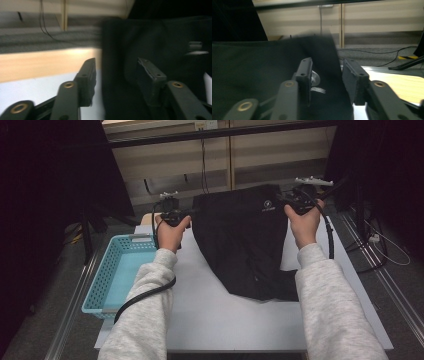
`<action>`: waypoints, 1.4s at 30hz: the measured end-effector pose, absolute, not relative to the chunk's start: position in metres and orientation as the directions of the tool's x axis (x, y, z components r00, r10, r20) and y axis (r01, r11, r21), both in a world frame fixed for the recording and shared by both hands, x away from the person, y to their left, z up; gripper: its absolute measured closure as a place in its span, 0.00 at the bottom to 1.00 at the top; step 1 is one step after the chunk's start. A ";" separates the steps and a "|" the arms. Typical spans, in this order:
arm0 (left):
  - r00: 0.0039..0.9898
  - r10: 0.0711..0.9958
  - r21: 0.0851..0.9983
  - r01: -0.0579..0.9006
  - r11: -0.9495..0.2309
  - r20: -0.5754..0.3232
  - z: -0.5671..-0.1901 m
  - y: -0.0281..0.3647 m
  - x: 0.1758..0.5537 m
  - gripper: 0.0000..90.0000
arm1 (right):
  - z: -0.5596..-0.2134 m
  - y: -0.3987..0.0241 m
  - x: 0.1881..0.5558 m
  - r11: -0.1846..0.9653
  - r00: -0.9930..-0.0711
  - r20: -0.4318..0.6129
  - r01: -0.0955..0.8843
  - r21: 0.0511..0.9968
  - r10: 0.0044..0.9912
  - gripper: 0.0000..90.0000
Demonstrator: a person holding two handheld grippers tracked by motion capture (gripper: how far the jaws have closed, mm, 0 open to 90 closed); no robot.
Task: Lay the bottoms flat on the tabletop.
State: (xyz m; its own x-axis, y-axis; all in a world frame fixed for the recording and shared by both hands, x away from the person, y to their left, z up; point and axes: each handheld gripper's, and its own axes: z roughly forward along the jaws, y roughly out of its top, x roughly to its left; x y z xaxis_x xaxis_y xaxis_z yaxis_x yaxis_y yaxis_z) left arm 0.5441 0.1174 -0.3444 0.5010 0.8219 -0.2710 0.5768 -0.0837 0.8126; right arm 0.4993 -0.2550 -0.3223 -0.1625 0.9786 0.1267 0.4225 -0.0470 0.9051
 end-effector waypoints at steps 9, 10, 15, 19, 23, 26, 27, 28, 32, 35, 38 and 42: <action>0.572 0.787 0.781 0.591 -0.200 -0.231 -0.382 0.099 0.489 0.22 | -0.385 -0.259 0.425 0.079 -0.275 0.085 0.535 0.841 0.958 0.33; 0.583 0.781 0.782 0.586 -0.212 -0.226 -0.384 0.099 0.483 0.21 | -0.391 -0.260 0.415 0.092 -0.291 0.084 0.541 0.836 0.953 0.32; 0.613 0.763 0.787 0.566 -0.244 -0.204 -0.392 0.101 0.455 0.17 | -0.420 -0.257 0.367 0.167 -0.356 0.050 0.551 0.818 0.933 0.29; 0.624 0.760 0.789 0.554 -0.266 -0.182 -0.401 0.107 0.438 0.15 | -0.427 -0.250 0.351 0.211 -0.390 0.035 0.568 0.796 0.920 0.28; 0.635 0.748 0.779 0.563 -0.275 -0.195 -0.413 0.111 0.426 0.14 | -0.425 -0.244 0.343 0.225 -0.417 0.033 0.553 0.802 0.908 0.26; 0.633 0.749 0.772 0.571 -0.279 -0.197 -0.417 0.114 0.424 0.14 | -0.427 -0.244 0.340 0.232 -0.426 0.035 0.558 0.796 0.904 0.26; 0.628 0.752 0.771 0.574 -0.275 -0.199 -0.418 0.115 0.422 0.13 | -0.428 -0.245 0.339 0.229 -0.419 0.033 0.558 0.798 0.907 0.25; 0.635 0.746 0.768 0.575 -0.282 -0.201 -0.420 0.114 0.421 0.12 | -0.428 -0.245 0.338 0.229 -0.415 0.029 0.556 0.799 0.909 0.25; 0.641 0.749 0.775 0.555 -0.303 -0.166 -0.419 0.114 0.419 0.13 | -0.430 -0.248 0.336 0.235 -0.420 0.029 0.562 0.793 0.907 0.25; 0.641 0.750 0.781 0.549 -0.298 -0.165 -0.417 0.116 0.418 0.12 | -0.431 -0.249 0.336 0.239 -0.422 0.028 0.564 0.790 0.906 0.24; 0.639 0.753 0.777 0.551 -0.304 -0.159 -0.418 0.117 0.417 0.12 | -0.430 -0.253 0.337 0.252 -0.422 0.006 0.553 0.794 0.907 0.27; 0.640 0.752 0.776 0.552 -0.306 -0.158 -0.420 0.117 0.417 0.12 | -0.429 -0.256 0.336 0.249 -0.423 0.010 0.552 0.796 0.906 0.36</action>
State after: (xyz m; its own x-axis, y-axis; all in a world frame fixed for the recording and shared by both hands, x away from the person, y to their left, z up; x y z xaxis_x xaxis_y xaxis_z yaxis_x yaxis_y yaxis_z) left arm 0.4174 0.1171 -0.4201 0.6396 0.7522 -0.1583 0.5516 -0.3057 0.7760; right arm 0.3364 -0.2562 -0.4290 -0.4232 0.9060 0.0103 0.5521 0.2489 0.7958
